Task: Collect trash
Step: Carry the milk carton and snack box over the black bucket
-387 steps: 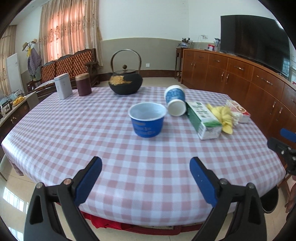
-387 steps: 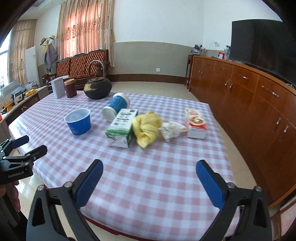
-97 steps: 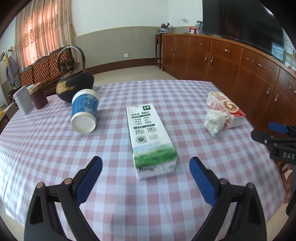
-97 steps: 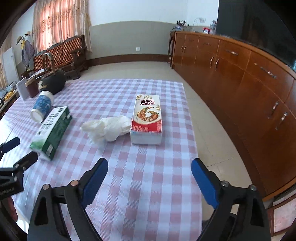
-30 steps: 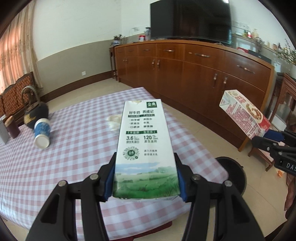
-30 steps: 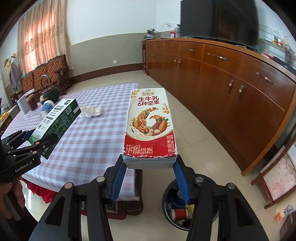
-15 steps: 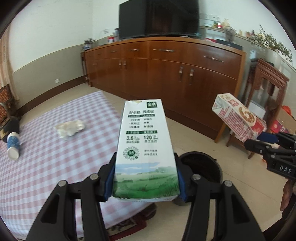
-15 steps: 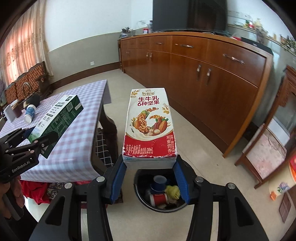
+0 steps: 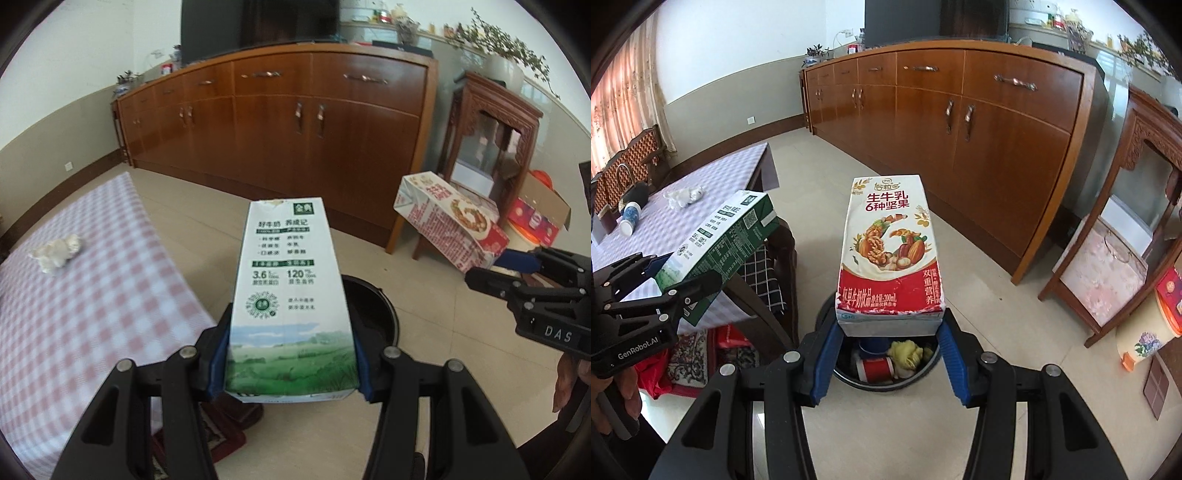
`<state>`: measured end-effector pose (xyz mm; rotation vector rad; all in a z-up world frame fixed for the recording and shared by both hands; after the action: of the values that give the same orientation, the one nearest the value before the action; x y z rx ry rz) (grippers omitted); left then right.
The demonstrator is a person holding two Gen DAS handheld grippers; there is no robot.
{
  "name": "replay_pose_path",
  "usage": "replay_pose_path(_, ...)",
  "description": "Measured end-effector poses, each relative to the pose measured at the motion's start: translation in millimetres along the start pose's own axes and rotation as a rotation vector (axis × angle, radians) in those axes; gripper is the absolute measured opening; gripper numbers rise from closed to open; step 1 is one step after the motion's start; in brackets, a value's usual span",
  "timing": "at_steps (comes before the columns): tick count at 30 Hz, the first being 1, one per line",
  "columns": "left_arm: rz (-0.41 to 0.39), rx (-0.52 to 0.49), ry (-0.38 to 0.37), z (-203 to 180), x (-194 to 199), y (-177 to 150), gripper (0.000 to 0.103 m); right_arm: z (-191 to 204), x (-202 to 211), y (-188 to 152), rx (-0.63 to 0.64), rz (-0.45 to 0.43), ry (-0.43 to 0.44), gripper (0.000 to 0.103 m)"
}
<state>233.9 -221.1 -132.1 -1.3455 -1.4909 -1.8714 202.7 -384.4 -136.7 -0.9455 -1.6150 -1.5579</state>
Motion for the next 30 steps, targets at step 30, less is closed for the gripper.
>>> replay_pose_path(30, 0.300, -0.044, -0.082, -37, -152, -33, 0.055, -8, -162, -45, 0.260, 0.274, 0.046, 0.054)
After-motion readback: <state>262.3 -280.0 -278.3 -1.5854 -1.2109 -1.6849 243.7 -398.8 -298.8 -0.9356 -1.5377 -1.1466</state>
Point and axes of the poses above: each gripper's, at about its wrist camera, not at the fingertips, and x roughly against the way its jaws point, z to its left, y to its top, the point moved 10 cm from there along -x, roughly the way its jaws point, and after that the axes turned 15 degrees about z, right-handed, at the moved point
